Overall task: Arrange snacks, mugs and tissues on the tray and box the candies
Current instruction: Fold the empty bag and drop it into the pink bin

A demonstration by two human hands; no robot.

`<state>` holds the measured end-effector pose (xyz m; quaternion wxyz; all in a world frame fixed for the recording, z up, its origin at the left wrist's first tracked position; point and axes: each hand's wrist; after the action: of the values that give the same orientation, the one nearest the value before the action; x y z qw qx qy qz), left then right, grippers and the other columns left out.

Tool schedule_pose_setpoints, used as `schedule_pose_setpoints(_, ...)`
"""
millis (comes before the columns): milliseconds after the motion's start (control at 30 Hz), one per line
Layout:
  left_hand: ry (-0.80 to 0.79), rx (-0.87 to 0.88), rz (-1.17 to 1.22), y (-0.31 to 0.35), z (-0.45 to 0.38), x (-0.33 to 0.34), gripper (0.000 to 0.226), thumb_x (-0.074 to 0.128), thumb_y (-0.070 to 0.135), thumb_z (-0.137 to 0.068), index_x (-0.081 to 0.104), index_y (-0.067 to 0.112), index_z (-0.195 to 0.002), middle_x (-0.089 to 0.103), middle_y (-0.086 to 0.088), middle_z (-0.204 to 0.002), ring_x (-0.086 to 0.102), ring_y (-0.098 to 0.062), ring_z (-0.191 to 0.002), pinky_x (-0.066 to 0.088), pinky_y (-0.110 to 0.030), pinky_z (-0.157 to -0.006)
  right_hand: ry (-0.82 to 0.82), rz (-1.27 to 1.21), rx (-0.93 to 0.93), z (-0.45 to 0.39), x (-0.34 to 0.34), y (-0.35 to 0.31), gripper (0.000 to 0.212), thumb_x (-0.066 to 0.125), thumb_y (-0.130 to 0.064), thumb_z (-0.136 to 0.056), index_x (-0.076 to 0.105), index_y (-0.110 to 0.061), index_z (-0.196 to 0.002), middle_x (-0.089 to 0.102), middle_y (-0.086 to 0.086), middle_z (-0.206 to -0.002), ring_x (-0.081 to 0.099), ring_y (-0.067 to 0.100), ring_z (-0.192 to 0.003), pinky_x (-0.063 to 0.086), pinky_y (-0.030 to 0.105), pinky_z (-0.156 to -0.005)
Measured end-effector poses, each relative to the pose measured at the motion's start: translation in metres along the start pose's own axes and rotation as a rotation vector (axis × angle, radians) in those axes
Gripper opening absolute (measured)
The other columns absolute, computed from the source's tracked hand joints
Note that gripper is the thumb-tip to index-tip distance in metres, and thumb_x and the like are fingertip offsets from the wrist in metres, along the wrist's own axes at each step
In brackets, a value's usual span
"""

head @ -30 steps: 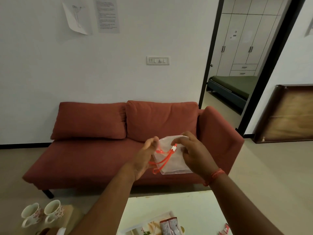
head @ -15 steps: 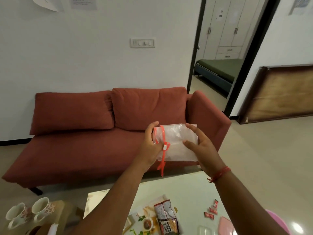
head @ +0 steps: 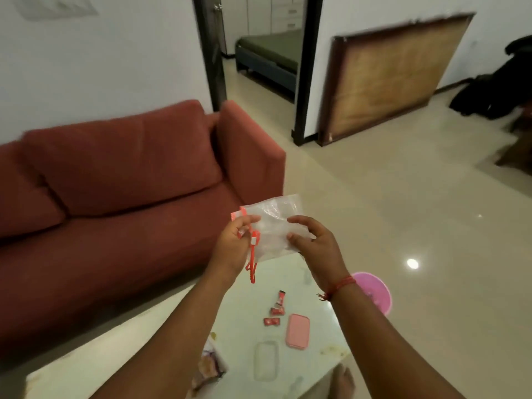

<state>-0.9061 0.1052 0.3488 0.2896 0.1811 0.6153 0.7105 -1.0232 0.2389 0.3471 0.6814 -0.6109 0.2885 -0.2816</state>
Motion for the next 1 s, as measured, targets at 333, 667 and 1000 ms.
schedule_pose_setpoints(333, -0.059, -0.456, 0.223, -0.109, -0.126, 0.27, 0.045, 0.057, -0.005, -0.091, 0.061, 0.015, -0.13, 0.065, -0.003, -0.125, 0.064, -0.025, -0.113, 0.053, -0.043, -0.096, 0.179, -0.024, 0.39, -0.125, -0.221, 0.169, 0.03, 0.066, -0.021, -0.085, 0.07, -0.043, -0.105, 0.066, -0.005, -0.122, 0.062, 0.02, -0.115, 0.05, 0.039, -0.102)
schedule_pose_setpoints(667, -0.148, -0.763, -0.182, -0.302, -0.189, 0.458, 0.014, 0.053, 0.029, -0.099, 0.062, 0.023, -0.107, 0.064, -0.005, -0.114, 0.062, -0.025, -0.102, 0.05, -0.035, -0.088, 0.417, -0.049, 0.79, -0.172, -0.343, 0.42, 0.031, 0.066, -0.007, -0.08, 0.071, -0.013, -0.11, 0.065, 0.01, -0.116, 0.065, 0.025, -0.101, 0.056, 0.035, -0.087)
schedule_pose_setpoints(1000, -0.382, -0.742, -0.544, -0.479, -0.226, 0.551, 0.037, 0.034, 0.027, -0.103, 0.061, 0.006, -0.118, 0.062, -0.018, -0.114, 0.055, -0.027, -0.09, 0.041, -0.027, -0.069, 0.416, 0.303, 0.937, -0.205, -0.397, 0.618, 0.028, 0.057, -0.006, -0.088, 0.064, -0.002, -0.115, 0.046, 0.012, -0.13, 0.058, 0.024, -0.089, 0.044, 0.019, -0.078)
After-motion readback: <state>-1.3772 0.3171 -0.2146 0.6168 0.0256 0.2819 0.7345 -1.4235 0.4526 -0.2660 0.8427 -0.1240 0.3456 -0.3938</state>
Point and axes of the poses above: each hand's wrist, its own z-axis away from the middle knuckle, its own x-axis out of the palm, y = z × x
